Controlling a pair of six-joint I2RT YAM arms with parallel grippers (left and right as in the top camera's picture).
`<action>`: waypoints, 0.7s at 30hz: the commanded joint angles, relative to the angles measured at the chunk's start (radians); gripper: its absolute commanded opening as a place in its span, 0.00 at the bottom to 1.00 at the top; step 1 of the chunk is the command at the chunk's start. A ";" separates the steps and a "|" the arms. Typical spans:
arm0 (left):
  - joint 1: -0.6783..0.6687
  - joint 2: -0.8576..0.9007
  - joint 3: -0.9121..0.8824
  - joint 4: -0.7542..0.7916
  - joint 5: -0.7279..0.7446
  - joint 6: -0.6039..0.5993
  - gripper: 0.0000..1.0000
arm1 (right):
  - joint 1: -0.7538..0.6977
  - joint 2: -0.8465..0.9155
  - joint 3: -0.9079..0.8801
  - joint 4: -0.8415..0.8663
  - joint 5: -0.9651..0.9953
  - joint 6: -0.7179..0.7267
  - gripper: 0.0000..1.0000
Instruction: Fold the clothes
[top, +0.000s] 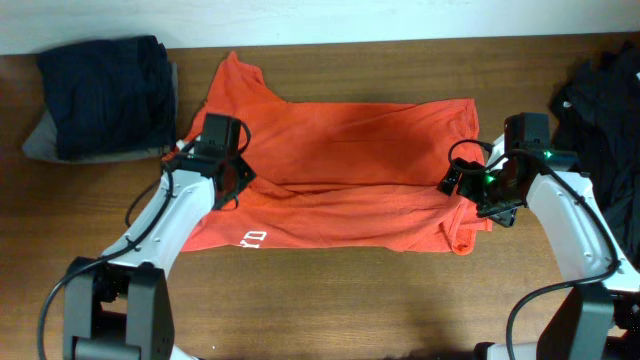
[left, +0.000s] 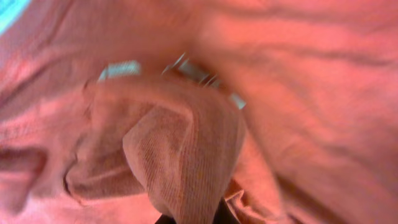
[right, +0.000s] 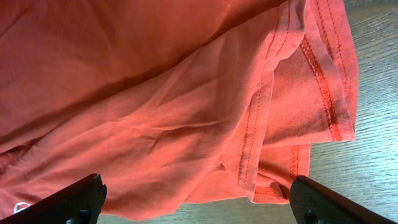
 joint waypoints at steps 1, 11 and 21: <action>0.003 0.008 0.039 0.000 -0.058 0.037 0.02 | 0.006 -0.001 0.018 0.005 -0.008 -0.013 0.99; 0.003 0.021 0.039 0.036 -0.240 0.057 0.13 | 0.006 -0.001 0.018 0.006 -0.009 -0.012 0.99; 0.003 0.097 0.040 0.191 -0.297 0.268 0.23 | 0.006 -0.001 0.013 -0.020 -0.009 -0.035 0.93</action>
